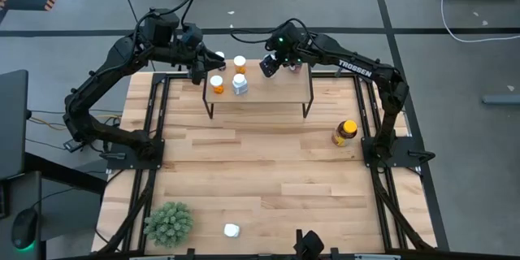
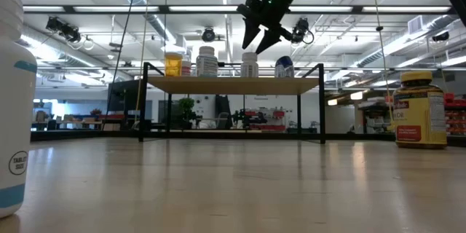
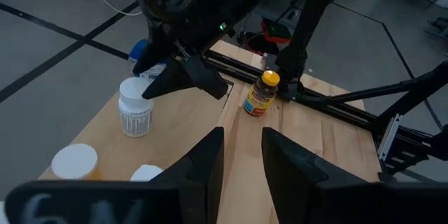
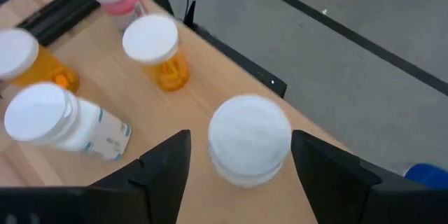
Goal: Pick and place medicine bottles onto shelf by color
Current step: Put the top white medicine bottle on the shelf
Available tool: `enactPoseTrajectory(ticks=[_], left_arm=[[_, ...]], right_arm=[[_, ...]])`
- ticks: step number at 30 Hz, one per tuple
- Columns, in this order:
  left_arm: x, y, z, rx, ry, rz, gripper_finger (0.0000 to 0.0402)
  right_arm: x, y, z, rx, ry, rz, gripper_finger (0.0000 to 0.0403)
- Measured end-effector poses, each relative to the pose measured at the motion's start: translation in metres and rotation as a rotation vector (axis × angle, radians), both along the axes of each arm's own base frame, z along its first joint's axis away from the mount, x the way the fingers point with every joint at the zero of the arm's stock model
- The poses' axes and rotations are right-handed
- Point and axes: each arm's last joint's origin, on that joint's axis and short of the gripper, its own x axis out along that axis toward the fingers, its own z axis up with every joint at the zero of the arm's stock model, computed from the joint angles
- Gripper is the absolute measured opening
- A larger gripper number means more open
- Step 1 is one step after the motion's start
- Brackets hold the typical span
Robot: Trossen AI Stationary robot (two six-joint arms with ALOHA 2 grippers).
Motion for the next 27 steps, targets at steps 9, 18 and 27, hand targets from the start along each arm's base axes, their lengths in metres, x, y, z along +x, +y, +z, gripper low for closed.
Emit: enactPoseTrajectory(ticks=[9, 18, 27], left_arm=[[0.0000, 0.0000, 0.0001, 0.001, -0.001, 0.000, 0.0099], [-0.0002, -0.0001, 0.0002, 0.001, -0.001, 0.000, 0.0098], [-0.0003, -0.0003, 0.0003, -0.004, -0.002, 0.002, 0.0095]], right_arm=[[-0.0004, 0.0092, -0.0047, 0.053, 0.043, -0.012, 0.0255], [0.0004, 0.0073, -0.0028, 0.034, 0.021, -0.045, 0.0255], [-0.0059, 0.0114, -0.0091, 0.143, 0.049, -0.149, 0.0255]])
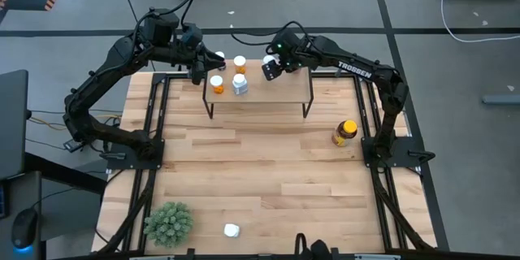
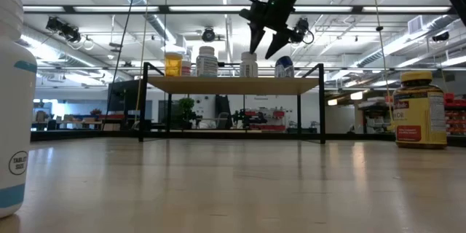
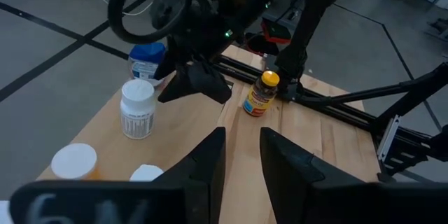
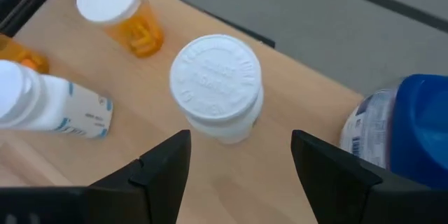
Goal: Pick and place medicine bottles onto shelf by color
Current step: Put the top white medicine bottle on the shelf
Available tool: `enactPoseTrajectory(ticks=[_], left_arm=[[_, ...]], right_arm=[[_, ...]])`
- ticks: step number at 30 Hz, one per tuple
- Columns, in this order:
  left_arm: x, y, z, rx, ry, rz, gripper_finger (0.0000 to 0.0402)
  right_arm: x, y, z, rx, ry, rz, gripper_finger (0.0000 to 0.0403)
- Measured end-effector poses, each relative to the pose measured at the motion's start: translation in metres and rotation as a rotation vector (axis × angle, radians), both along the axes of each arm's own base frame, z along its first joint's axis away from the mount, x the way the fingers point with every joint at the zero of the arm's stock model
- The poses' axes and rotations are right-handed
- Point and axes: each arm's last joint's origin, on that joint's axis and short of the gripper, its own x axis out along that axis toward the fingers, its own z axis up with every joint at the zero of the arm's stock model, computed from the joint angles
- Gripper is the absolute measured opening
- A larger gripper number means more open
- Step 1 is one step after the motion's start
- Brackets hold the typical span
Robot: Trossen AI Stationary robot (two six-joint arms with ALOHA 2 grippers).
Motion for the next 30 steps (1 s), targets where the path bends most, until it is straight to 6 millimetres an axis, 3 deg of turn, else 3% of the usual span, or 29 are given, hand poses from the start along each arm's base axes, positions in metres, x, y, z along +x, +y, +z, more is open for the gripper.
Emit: enactPoseTrajectory(ticks=[30], left_arm=[[0.0000, 0.0000, 0.0000, 0.005, 0.001, -0.002, 0.0082]], right_arm=[[-0.0030, -0.0021, 0.0006, -0.114, 0.061, -0.133, 0.0255]])
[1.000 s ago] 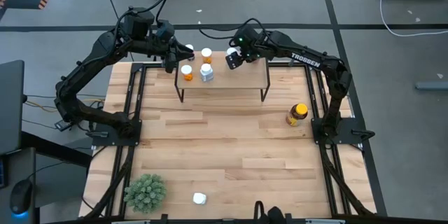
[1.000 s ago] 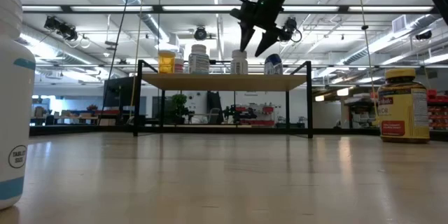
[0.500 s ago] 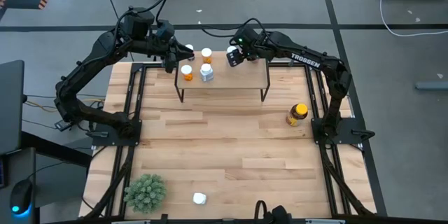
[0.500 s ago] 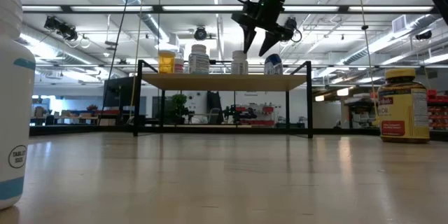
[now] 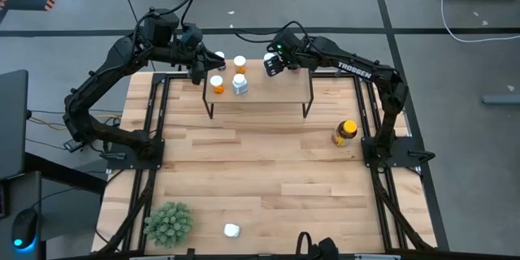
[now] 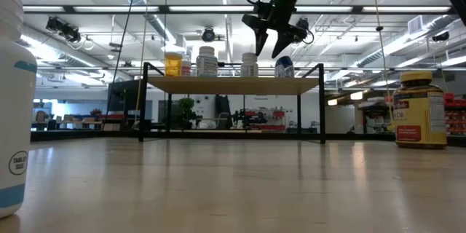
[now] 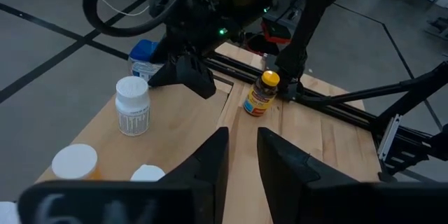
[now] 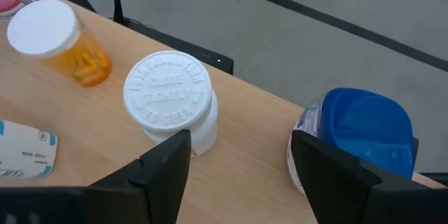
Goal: Pick and place medicine bottles onto shelf by color
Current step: Put the top white medicine bottle on the shelf, then put the white and blue medicine bottle on the shelf aligned with the other white medicine bottle
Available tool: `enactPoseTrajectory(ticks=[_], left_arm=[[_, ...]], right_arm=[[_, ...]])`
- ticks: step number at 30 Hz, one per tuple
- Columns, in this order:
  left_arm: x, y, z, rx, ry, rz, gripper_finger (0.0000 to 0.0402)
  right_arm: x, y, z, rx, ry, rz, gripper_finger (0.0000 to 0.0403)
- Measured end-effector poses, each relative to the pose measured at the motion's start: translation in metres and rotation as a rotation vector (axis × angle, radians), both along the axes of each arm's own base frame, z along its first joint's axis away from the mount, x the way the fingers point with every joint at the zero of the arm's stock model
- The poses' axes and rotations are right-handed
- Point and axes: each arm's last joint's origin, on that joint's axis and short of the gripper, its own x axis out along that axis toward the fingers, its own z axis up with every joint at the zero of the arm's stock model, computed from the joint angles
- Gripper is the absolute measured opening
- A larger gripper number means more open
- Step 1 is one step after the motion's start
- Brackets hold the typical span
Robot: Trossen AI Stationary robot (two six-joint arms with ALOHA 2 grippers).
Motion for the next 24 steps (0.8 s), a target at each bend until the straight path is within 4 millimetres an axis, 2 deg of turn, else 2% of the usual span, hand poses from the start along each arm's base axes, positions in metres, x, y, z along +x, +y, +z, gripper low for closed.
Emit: enactPoseTrajectory(ticks=[13, 24], left_arm=[[0.000, 0.000, 0.000, -0.003, 0.004, 0.000, 0.0076], [0.002, -0.003, -0.001, -0.023, 0.005, -0.004, 0.0077]], right_arm=[[0.002, 0.006, 0.001, 0.014, 0.002, 0.057, 0.0255], [-0.012, 0.024, 0.022, 0.035, 0.006, 0.083, 0.0255]])
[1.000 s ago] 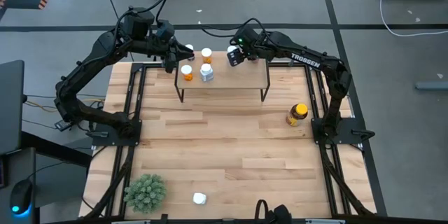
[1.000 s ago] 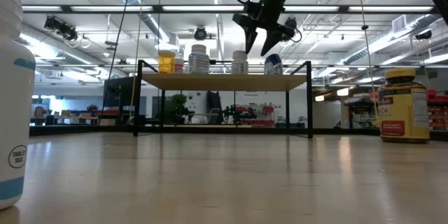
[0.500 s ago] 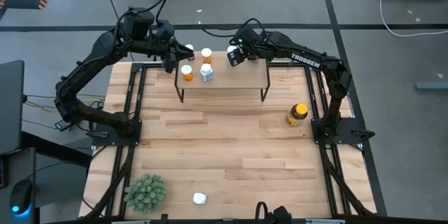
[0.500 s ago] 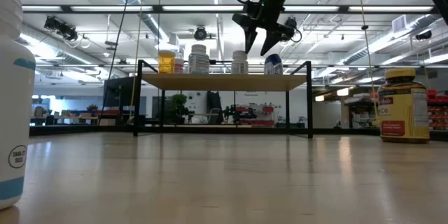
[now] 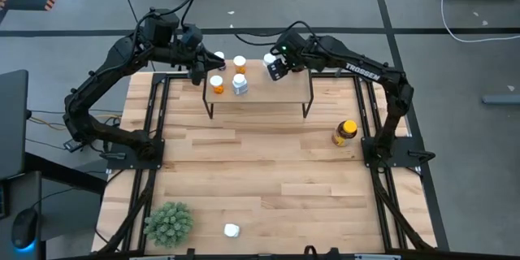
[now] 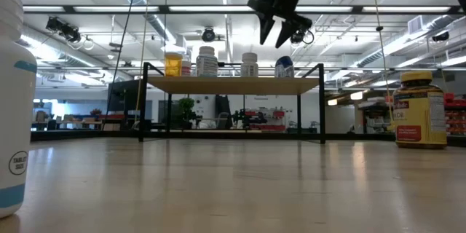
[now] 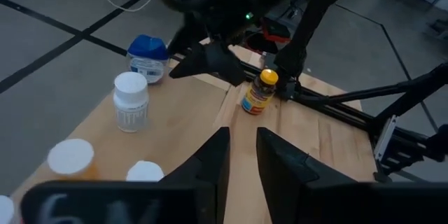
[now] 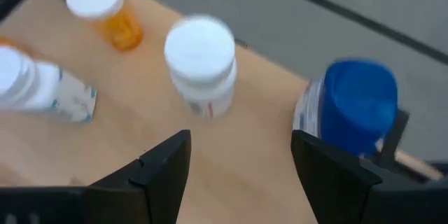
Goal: Pick and place medicine bottles onto shelf by color
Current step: Put the white and blue medicine bottle on the shelf aligned with the other white medicine bottle
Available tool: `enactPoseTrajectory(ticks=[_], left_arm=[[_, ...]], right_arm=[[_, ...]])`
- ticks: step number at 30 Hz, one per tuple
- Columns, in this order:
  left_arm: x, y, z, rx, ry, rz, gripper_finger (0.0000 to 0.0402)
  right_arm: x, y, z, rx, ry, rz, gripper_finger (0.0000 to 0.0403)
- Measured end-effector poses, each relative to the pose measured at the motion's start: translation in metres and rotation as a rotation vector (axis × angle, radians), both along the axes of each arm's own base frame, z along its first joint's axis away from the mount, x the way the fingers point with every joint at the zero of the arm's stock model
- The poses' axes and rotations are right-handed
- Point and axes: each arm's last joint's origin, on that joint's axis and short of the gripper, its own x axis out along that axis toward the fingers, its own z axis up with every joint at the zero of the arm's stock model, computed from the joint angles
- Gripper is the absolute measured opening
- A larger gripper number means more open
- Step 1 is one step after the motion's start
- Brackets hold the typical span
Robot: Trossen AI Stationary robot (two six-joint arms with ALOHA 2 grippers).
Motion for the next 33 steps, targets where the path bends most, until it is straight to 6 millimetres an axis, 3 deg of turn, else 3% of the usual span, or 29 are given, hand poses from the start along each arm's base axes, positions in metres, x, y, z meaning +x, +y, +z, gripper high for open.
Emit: enactPoseTrajectory(ticks=[4, 8, 14, 19, 24, 33], left_arm=[[0.006, -0.010, -0.002, -0.016, 0.013, -0.043, 0.0072], [0.012, -0.025, -0.006, -0.029, 0.064, -0.118, 0.0072], [0.014, -0.049, -0.019, -0.020, 0.224, -0.206, 0.0096], [0.014, -0.072, -0.028, -0.065, 0.338, -0.301, 0.0134], [0.022, -0.105, -0.030, -0.091, 0.376, -0.410, 0.0193], [0.049, -0.171, -0.044, -0.114, 0.460, -0.481, 0.0289]], right_arm=[[-0.004, 0.016, 0.002, 0.089, 0.003, 0.019, 0.0255], [0.004, 0.045, -0.001, 0.198, 0.002, 0.085, 0.0255], [0.016, 0.118, -0.004, 0.253, 0.072, 0.272, 0.0255], [0.013, 0.187, -0.007, 0.278, 0.145, 0.389, 0.0255], [-0.002, 0.246, -0.008, 0.239, 0.143, 0.319, 0.0255], [-0.051, 0.334, -0.007, 0.176, 0.016, 0.169, 0.0255]])
